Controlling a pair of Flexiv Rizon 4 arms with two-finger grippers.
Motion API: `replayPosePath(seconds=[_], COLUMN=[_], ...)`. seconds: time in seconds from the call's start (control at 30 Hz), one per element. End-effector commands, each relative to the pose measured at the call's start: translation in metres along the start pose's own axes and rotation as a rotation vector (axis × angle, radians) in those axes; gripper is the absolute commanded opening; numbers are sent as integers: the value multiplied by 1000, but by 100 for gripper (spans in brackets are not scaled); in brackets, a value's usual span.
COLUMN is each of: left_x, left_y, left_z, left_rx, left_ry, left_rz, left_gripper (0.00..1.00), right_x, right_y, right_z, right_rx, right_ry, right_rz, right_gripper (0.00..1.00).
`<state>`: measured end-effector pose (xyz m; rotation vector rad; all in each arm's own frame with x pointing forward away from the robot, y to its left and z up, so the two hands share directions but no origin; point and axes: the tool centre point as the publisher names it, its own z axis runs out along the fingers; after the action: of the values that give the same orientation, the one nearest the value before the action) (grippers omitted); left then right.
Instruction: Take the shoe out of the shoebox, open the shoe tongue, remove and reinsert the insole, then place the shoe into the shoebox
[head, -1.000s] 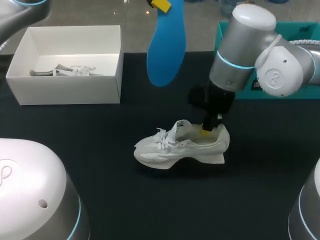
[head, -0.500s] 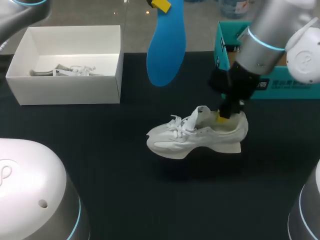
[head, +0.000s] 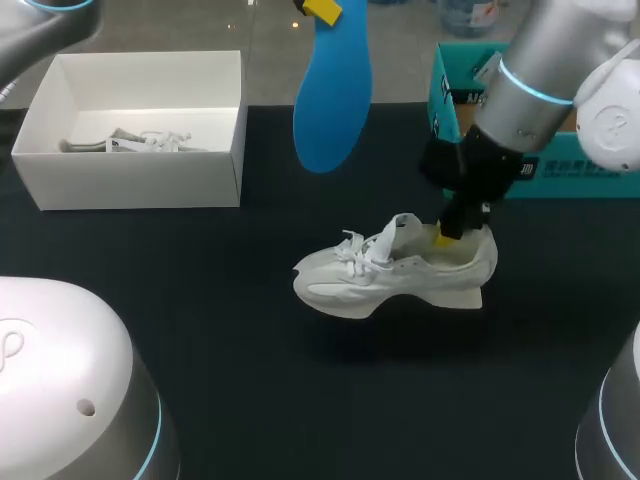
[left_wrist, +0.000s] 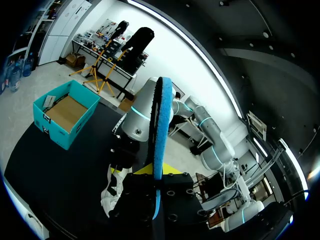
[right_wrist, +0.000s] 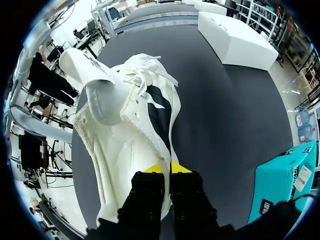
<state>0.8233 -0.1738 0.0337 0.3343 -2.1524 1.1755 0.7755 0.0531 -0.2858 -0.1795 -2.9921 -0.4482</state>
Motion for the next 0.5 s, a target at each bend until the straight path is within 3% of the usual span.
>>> replayPosePath(seconds=[0.03,0.13,0.23,0.43,0.5], left_x=[-1,-1,-1,-1,-1], left_y=[-1,-1,-1,-1,-1], left_z=[0,0,0,0,0], left_rx=[-3,-3,-3,-3,-3], left_ry=[3,3,3,3,3], left_rz=[1,1,1,1,1], left_gripper=[0,0,0,0,0], right_x=[14,27,40,54,56], right_y=[0,-7,-9,-13,-16], right_z=[3,9,10,9,9], right_rx=[3,127,106,139,188], right_ry=[-43,-74,-111,-164,-159], right_rz=[236,444,584,826,914], right_gripper=[0,0,0,0,0])
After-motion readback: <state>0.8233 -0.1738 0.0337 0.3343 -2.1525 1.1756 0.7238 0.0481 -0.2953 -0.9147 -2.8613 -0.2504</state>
